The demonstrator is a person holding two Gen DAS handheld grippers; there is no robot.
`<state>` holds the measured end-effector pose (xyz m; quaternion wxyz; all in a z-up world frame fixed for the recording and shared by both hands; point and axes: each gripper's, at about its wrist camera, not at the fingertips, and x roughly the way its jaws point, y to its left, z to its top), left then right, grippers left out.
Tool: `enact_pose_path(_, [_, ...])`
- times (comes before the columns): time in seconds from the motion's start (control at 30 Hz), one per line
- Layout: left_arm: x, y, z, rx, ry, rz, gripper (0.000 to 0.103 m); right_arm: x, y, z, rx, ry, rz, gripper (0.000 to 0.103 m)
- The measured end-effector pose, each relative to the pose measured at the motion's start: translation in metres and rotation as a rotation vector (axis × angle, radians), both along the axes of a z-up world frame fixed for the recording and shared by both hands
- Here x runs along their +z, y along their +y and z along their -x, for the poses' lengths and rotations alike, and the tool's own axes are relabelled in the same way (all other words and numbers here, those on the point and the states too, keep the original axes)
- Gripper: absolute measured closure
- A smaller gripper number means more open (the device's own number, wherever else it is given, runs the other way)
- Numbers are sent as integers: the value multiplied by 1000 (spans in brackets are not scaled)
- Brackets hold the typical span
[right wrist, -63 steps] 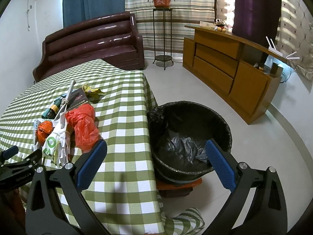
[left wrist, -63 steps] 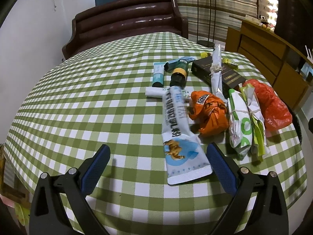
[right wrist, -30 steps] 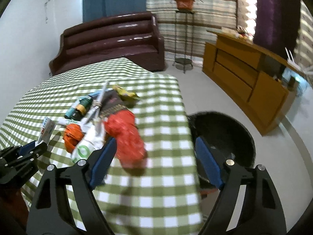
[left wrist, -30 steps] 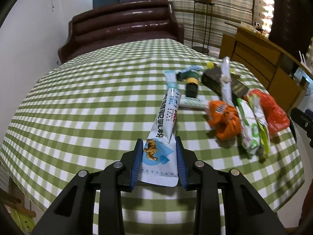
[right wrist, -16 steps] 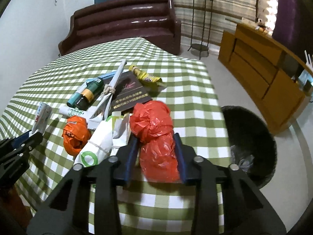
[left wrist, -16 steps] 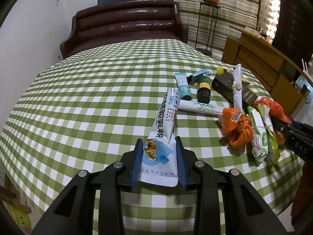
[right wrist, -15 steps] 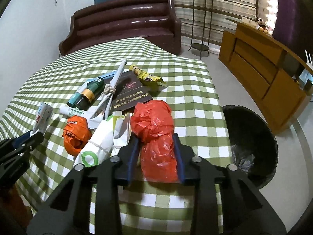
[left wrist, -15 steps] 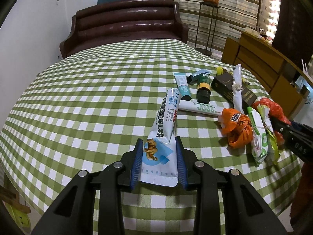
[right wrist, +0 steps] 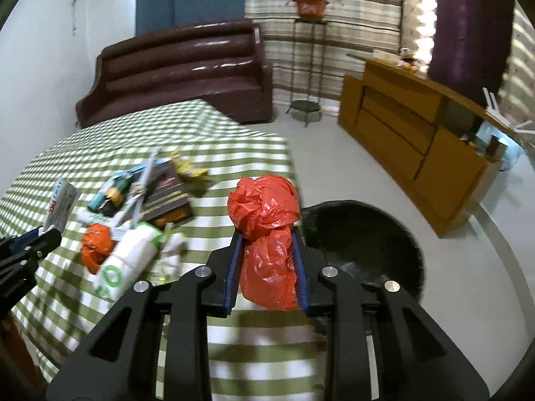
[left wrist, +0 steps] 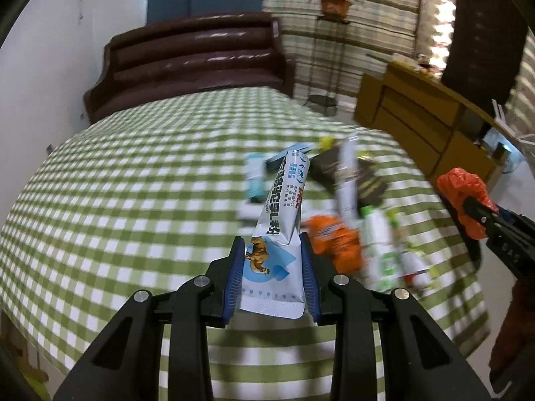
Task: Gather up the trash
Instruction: 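Carry the sachet and red bag over the black bin and open both grippers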
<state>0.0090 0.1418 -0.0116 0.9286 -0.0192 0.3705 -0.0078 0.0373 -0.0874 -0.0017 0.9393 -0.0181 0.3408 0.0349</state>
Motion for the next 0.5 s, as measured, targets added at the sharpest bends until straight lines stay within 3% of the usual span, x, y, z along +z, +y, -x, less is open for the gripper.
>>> enact_pose_path(0.3, [14, -90, -22, -175, -47, 4, 70, 0, -76, 2, -168, -26, 18, 77])
enact_pose_path(0.5, [11, -151, -45, -266, -46, 2, 70, -7, -105, -3, -210, -27, 16, 77])
